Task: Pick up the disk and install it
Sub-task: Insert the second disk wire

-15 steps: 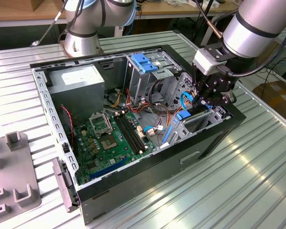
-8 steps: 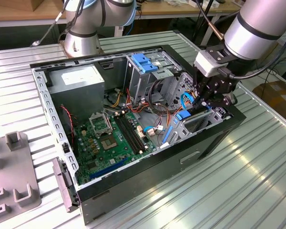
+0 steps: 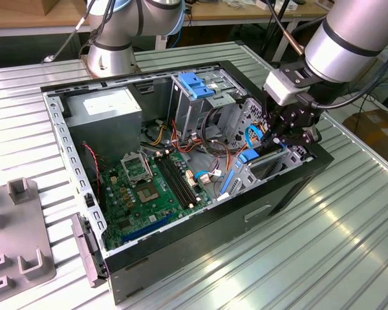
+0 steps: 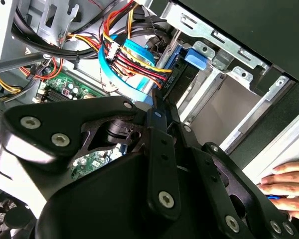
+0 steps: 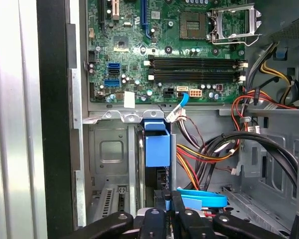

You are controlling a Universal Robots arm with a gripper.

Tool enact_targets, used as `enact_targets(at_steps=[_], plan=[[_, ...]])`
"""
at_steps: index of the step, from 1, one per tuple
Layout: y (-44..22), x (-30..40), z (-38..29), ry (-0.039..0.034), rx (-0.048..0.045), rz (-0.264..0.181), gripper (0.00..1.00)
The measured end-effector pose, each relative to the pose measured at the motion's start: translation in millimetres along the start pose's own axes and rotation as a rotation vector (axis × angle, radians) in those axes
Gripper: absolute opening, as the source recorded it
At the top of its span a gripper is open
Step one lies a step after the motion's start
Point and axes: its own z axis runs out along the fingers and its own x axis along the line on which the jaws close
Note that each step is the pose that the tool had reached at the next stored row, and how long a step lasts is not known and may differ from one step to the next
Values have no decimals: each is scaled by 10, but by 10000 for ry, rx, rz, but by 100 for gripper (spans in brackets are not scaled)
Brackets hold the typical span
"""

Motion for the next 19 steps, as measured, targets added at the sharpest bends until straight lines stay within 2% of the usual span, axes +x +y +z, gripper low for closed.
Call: enact_targets(at_steps=[5, 15, 19], plan=[[0, 0, 5, -19, -40, -340, 16], [-28, 1, 10, -24, -31, -322, 16], [-27, 3, 34, -38, -30, -322, 16]])
